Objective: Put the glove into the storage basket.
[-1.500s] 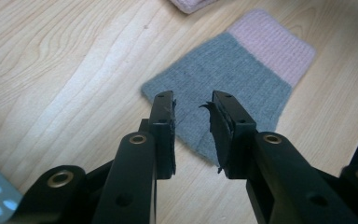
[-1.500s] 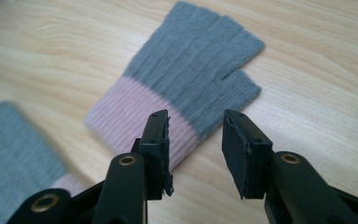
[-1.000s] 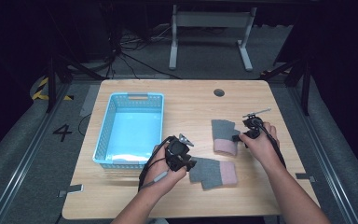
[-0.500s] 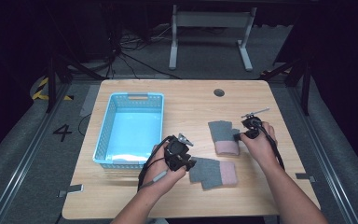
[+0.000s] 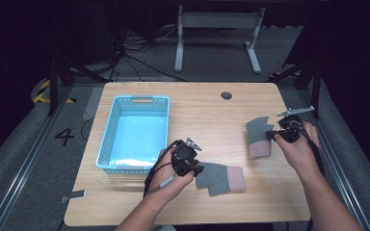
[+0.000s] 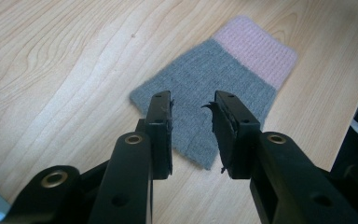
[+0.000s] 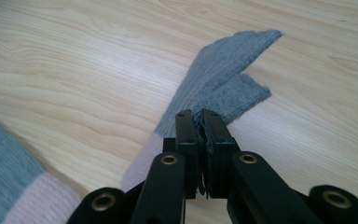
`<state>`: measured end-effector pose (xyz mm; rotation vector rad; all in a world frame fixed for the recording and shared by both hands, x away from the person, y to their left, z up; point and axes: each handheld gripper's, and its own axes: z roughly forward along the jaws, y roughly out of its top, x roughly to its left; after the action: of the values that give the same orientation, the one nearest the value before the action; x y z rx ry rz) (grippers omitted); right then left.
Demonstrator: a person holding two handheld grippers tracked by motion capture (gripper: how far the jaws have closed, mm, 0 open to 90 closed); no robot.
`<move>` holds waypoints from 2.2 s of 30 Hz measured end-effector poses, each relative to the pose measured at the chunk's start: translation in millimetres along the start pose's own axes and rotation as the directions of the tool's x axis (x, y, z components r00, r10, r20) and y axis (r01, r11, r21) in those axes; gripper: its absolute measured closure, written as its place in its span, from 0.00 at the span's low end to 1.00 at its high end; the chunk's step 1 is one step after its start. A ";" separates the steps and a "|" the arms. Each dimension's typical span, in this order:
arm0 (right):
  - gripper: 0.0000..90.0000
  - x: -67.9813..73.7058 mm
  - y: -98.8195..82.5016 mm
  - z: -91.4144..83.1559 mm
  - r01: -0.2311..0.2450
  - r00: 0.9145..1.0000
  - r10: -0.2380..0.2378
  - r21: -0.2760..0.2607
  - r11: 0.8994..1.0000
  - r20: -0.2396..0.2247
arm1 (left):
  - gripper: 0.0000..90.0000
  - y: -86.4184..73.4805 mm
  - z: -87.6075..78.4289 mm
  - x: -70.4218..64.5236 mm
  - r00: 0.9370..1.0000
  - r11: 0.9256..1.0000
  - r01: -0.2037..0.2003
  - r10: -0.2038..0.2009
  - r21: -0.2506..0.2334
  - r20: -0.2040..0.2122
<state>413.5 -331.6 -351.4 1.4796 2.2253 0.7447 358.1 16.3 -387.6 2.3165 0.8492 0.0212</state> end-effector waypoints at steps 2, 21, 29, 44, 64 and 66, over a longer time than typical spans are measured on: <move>0.97 -2.4 -2.7 -3.8 0.014 0.999 -0.015 0.022 1.000 0.040 | 0.76 0.5 1.1 -0.9 1.000 1.000 -0.003 0.003 -0.001 -0.001; 0.96 31.2 4.1 17.4 0.108 0.988 -0.117 0.089 0.990 0.100 | 0.76 -1.7 -0.6 0.0 1.000 1.000 0.001 -0.001 -0.004 0.000; 0.96 10.1 -2.2 5.0 0.050 0.993 -0.056 0.061 0.997 0.103 | 0.76 -0.3 1.2 -2.0 1.000 1.000 -0.006 0.006 0.003 0.000; 0.80 24.8 -0.3 -11.8 0.094 0.992 -0.094 -0.005 0.996 0.084 | 0.77 2.7 3.8 -4.2 1.000 1.000 -0.016 0.016 0.004 0.006; 0.76 14.0 -13.0 4.6 0.003 1.000 -0.003 -0.011 1.000 -0.023 | 0.75 1.8 1.6 -0.2 1.000 1.000 -0.005 0.005 -0.002 0.004; 0.75 13.5 -12.9 6.1 -0.005 1.000 0.004 -0.011 1.000 -0.026 | 0.75 1.8 0.8 0.4 1.000 1.000 -0.005 0.005 -0.003 0.004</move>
<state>402.3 -321.8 -364.3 1.4784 2.2341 0.7812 359.6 15.1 -387.2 2.3150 0.8408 0.0198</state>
